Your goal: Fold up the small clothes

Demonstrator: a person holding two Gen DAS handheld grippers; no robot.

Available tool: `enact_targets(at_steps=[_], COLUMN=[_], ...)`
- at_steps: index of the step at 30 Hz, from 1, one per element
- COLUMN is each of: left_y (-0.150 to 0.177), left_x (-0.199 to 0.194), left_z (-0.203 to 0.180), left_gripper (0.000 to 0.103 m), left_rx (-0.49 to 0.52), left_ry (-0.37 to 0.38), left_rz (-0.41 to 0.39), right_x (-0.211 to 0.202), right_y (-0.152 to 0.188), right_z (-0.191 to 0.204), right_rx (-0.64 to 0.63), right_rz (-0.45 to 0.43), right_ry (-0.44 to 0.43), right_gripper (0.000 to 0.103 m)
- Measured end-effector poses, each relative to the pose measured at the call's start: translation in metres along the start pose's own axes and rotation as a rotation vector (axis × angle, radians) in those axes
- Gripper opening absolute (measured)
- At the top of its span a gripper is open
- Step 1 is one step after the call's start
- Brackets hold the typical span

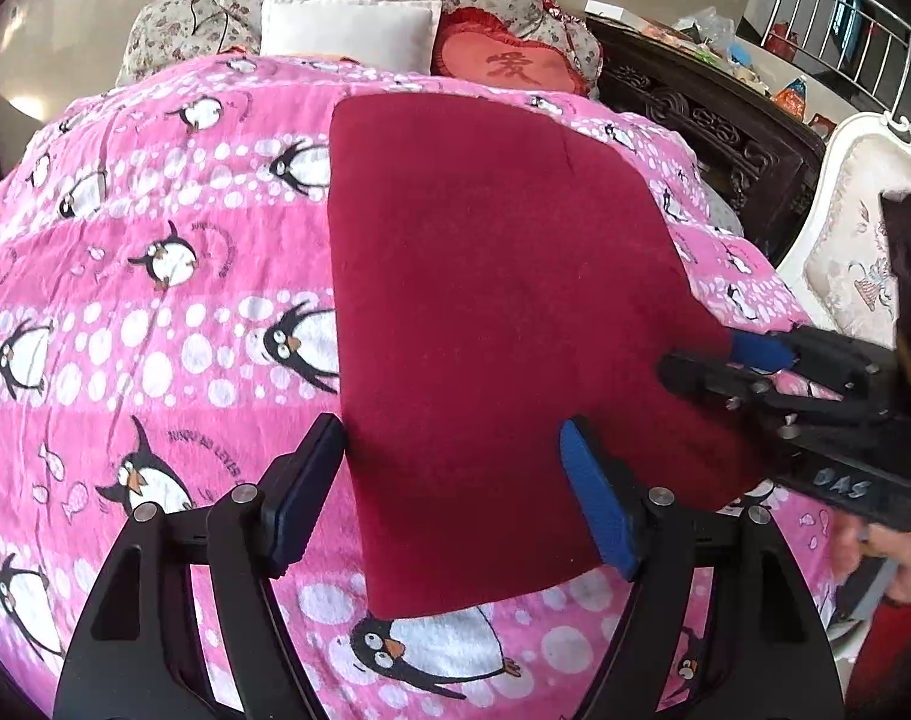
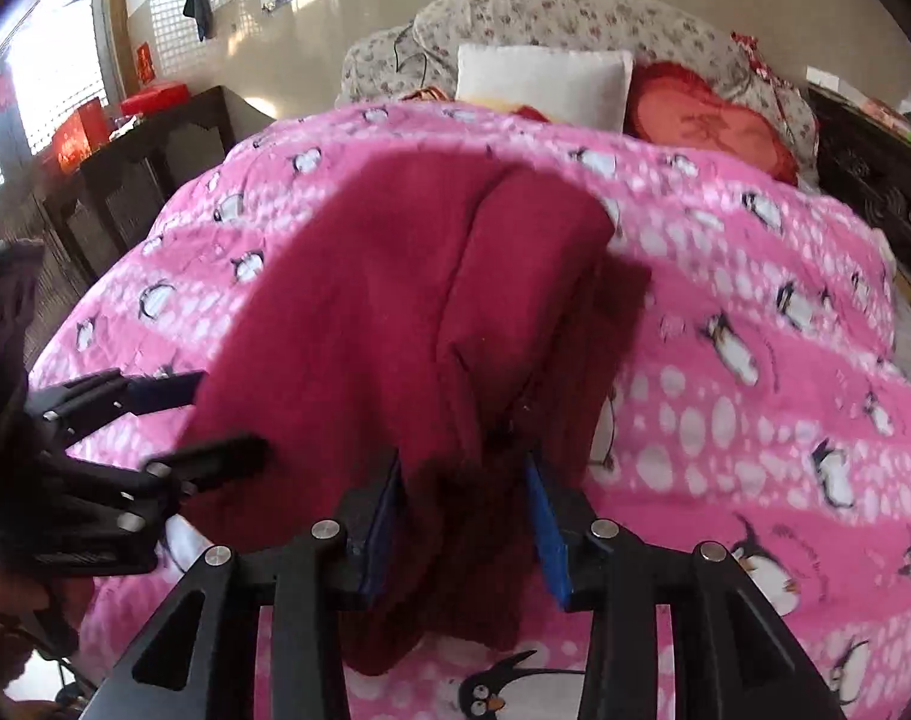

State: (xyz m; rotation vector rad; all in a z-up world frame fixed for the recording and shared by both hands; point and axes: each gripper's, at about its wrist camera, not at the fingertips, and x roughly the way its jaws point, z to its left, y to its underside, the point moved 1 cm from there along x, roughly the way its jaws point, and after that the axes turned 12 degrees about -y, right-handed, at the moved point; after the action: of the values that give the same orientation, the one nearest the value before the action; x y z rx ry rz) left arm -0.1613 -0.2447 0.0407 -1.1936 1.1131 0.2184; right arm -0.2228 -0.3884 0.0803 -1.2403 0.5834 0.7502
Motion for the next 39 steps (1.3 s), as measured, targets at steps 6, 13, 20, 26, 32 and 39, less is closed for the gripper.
enact_targets(at_steps=[6, 13, 20, 26, 32, 39], left_y=[0.002, 0.003, 0.003, 0.003, 0.003, -0.004], left_x=[0.0, 0.0, -0.001, 0.002, 0.002, -0.01], left_z=[0.001, -0.001, 0.0, 0.001, 0.001, 0.005], left_gripper=[0.075, 0.075, 0.076, 0.076, 0.076, 0.076], left_rx=[-0.014, -0.012, -0.007, -0.009, -0.014, -0.021], left_ry=[-0.006, -0.021, -0.02, -0.013, -0.011, -0.012], left_rz=[-0.001, -0.005, 0.002, 0.011, 0.017, 0.008], right_x=[-0.027, -0.052, -0.006, -0.005, -0.042, -0.036], right_y=[0.002, -0.008, -0.01, 0.0, -0.006, -0.022], right_z=[0.005, 0.029, 0.009, -0.008, 0.014, 0.026], right_rx=[0.028, 0.004, 0.032, 0.121, 0.07, 0.017], right_rz=[-0.065, -0.169, -0.069, -0.078, -0.178, -0.192], right_ry=[0.001, -0.11, 0.006, -0.061, -0.041, -0.045], right_gripper=[0.038, 0.038, 0.038, 0.038, 0.038, 0.038])
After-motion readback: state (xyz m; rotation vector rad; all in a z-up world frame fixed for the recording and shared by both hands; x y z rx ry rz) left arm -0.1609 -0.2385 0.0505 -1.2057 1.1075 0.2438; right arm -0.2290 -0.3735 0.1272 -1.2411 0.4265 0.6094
